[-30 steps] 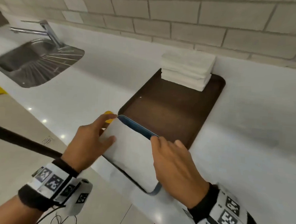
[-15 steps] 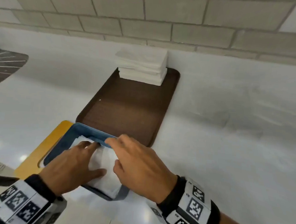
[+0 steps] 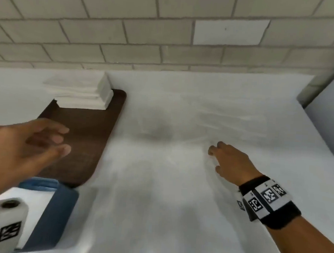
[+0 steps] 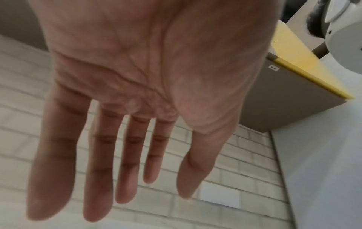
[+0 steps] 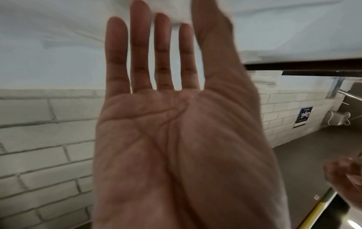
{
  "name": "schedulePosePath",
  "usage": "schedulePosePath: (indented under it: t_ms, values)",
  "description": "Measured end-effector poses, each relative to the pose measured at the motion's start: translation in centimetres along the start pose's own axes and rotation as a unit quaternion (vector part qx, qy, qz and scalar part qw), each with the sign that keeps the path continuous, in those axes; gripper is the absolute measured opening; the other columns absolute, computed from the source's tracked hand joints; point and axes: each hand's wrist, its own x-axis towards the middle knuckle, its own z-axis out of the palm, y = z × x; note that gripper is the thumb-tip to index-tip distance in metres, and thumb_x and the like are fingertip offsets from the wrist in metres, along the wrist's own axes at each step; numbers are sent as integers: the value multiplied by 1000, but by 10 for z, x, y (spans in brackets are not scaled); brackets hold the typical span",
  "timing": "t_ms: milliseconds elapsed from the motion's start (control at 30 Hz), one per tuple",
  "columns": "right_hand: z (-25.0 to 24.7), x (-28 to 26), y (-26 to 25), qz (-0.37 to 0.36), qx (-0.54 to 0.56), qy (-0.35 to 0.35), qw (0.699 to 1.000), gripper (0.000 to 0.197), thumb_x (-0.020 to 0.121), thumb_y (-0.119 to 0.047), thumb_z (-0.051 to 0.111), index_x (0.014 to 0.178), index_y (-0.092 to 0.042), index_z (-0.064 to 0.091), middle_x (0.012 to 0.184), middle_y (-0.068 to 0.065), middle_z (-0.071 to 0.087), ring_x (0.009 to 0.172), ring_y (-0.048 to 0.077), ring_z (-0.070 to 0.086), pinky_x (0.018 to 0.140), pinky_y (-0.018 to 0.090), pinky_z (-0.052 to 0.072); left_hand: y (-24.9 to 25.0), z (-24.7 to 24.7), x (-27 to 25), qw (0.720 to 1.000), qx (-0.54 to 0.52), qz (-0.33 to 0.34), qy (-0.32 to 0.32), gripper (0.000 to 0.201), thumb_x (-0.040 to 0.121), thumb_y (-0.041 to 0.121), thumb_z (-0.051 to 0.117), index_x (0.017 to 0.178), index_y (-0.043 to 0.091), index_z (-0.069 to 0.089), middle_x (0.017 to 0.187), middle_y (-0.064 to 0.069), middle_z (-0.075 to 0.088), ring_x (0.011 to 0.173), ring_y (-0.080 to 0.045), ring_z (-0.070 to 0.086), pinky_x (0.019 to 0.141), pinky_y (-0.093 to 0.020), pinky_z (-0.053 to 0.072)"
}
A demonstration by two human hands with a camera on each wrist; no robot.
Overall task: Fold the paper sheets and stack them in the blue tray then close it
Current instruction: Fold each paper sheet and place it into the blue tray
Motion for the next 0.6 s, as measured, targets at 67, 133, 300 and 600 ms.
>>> schedulePosePath:
  t_ms: [67, 133, 300, 600]
  values:
    - [4, 2, 5, -12, 40, 20, 999, 47, 90, -2, 50, 134, -16, 43, 125, 6, 46, 105, 22, 52, 74, 30, 44, 92, 14, -1, 999, -18, 45, -21, 28, 81, 42, 79, 106, 45, 67, 92, 25, 73, 78, 9, 69, 72, -24, 57]
    - [4, 4, 9, -24, 76, 23, 997, 47, 90, 1, 49, 134, -13, 44, 125, 9, 48, 106, 25, 53, 80, 31, 45, 149, 50, 11, 995, -19, 84, -47, 22, 84, 44, 75, 104, 42, 67, 91, 23, 72, 80, 10, 68, 74, -26, 57]
    - [-5, 3, 27, -14, 173, 26, 985, 33, 88, -2, 54, 118, -15, 59, 115, 8, 57, 100, 23, 59, 81, 28, 48, 196, 153, 53, 982, 55, 133, -122, 34, 90, 49, 66, 122, 36, 63, 116, 16, 66, 106, -8, 65, 93, -34, 54]
    - [-10, -24, 59, -17, 220, 65, 973, 14, 97, -16, 47, 103, -15, 59, 105, -2, 48, 103, 18, 48, 85, 35, 49, 227, 212, 68, 961, 170, 191, -103, 26, 99, 38, 57, 122, 26, 63, 124, 6, 60, 110, -20, 56, 79, -27, 39]
